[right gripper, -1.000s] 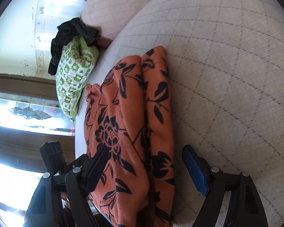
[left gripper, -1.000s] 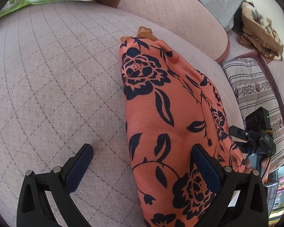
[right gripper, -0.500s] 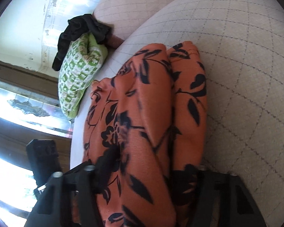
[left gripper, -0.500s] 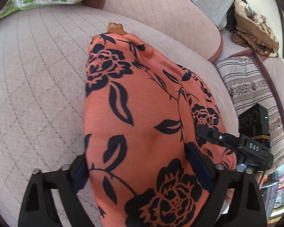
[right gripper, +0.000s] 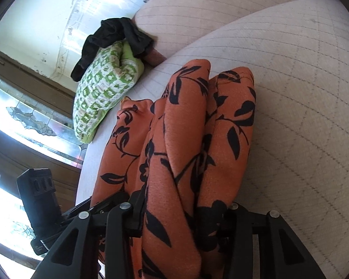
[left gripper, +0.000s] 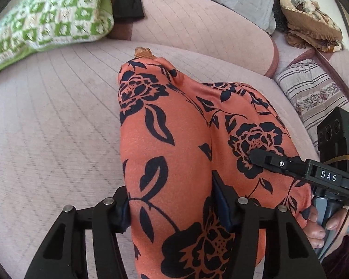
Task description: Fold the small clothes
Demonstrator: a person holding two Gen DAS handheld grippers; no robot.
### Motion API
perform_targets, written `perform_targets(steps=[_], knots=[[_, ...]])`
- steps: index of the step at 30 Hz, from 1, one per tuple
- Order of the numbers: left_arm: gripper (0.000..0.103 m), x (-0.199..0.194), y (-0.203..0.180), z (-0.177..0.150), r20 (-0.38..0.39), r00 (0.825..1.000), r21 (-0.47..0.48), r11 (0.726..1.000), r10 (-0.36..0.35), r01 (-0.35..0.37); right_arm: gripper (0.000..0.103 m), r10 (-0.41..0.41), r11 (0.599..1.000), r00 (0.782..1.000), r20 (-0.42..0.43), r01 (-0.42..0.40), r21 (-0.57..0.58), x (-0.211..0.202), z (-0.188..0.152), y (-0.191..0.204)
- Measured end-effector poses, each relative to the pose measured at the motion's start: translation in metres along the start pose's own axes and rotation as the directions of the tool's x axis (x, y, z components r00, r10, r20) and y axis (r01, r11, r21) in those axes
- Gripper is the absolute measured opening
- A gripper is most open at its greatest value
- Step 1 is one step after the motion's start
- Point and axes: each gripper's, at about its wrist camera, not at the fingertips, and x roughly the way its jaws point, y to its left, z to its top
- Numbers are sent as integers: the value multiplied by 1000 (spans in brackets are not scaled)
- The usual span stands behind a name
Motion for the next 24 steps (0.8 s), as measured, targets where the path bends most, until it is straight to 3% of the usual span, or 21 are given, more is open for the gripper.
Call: perform_targets(steps=[24], knots=[[60,-66,33,-39,89,992,-68,994,92,-86,42,6,995,999,50,-1,-101,4,-38,78]])
